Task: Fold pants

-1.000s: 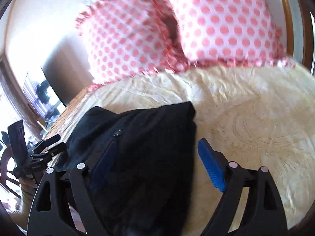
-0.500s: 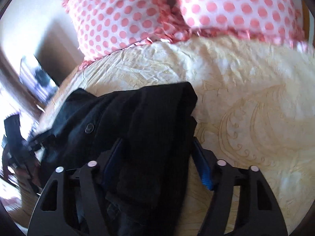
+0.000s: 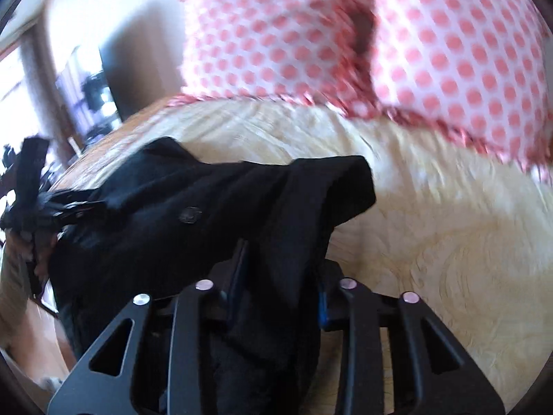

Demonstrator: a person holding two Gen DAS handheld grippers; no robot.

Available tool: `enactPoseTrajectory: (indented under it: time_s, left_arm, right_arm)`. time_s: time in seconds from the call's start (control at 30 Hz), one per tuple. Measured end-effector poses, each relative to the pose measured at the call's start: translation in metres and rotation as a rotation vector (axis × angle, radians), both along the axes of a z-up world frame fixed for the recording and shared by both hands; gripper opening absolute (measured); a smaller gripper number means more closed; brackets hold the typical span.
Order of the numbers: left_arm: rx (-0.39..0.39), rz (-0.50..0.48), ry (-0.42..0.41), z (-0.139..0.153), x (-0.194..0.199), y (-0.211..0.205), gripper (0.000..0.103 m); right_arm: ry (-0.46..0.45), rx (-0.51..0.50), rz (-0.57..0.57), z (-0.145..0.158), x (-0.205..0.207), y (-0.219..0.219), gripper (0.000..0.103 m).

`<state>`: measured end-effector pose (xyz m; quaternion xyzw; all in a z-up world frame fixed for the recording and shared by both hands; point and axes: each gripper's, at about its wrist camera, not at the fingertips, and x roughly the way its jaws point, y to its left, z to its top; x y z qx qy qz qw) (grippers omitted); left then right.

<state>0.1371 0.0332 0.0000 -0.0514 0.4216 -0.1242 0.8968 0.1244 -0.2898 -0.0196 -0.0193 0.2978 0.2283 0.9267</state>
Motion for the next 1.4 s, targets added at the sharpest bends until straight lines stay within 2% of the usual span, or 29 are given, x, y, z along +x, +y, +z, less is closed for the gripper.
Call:
enactPoseTrajectory:
  time_s: [0.13,0.2,0.23,0.37,0.6,0.63,0.7,0.77,0.9,0.97,1.03,1.23,1.4]
  left_arm:
    - [-0.004,-0.010,0.012,0.001,0.001,-0.001,0.096]
    - [-0.042,-0.030,0.033,0.004,0.005,0.002,0.096]
    - [-0.057,-0.035,0.042,0.004,0.007,0.003,0.096]
    - [-0.111,-0.057,0.090,0.005,0.025,0.006,0.095]
    - [-0.126,-0.097,0.138,0.007,0.050,0.002,0.090]
    - [-0.115,-0.094,0.139,0.007,0.054,0.001,0.084]
    - [-0.099,-0.085,0.141,0.008,0.060,0.000,0.075]
    - [-0.104,-0.068,0.144,0.008,0.063,0.002,0.058]
    - [-0.126,-0.033,0.131,0.010,0.062,0.008,0.033]
    - [-0.110,-0.034,0.090,0.015,0.058,0.008,0.016]
    - [-0.099,-0.046,0.069,0.020,0.055,0.007,0.012]
    - [-0.054,-0.057,0.024,0.035,0.061,0.000,0.010]
    - [-0.025,-0.044,-0.051,0.063,0.093,-0.010,0.010]
  right_arm:
    - [0.086,0.043,-0.054,-0.008,0.016,-0.014,0.033]
    - [0.131,0.095,-0.072,-0.013,0.025,-0.022,0.045]
    - [0.147,0.119,-0.077,-0.016,0.028,-0.026,0.048]
    - [0.166,0.168,-0.066,-0.019,0.032,-0.030,0.049]
    - [0.165,0.196,-0.045,-0.023,0.033,-0.032,0.049]
    - [0.160,0.194,-0.039,-0.023,0.033,-0.031,0.048]
    - [0.146,0.192,-0.023,-0.022,0.031,-0.029,0.039]
    - [0.131,0.184,-0.016,-0.020,0.029,-0.027,0.032]
    - [0.099,0.176,-0.014,-0.017,0.024,-0.025,0.025]
    - [0.085,0.186,-0.011,-0.013,0.024,-0.025,0.023]
    - [0.076,0.188,-0.009,-0.009,0.024,-0.024,0.021]
    - [0.063,0.195,-0.015,0.006,0.036,-0.024,0.019]
    - [0.015,0.179,-0.033,0.031,0.069,-0.018,0.017]
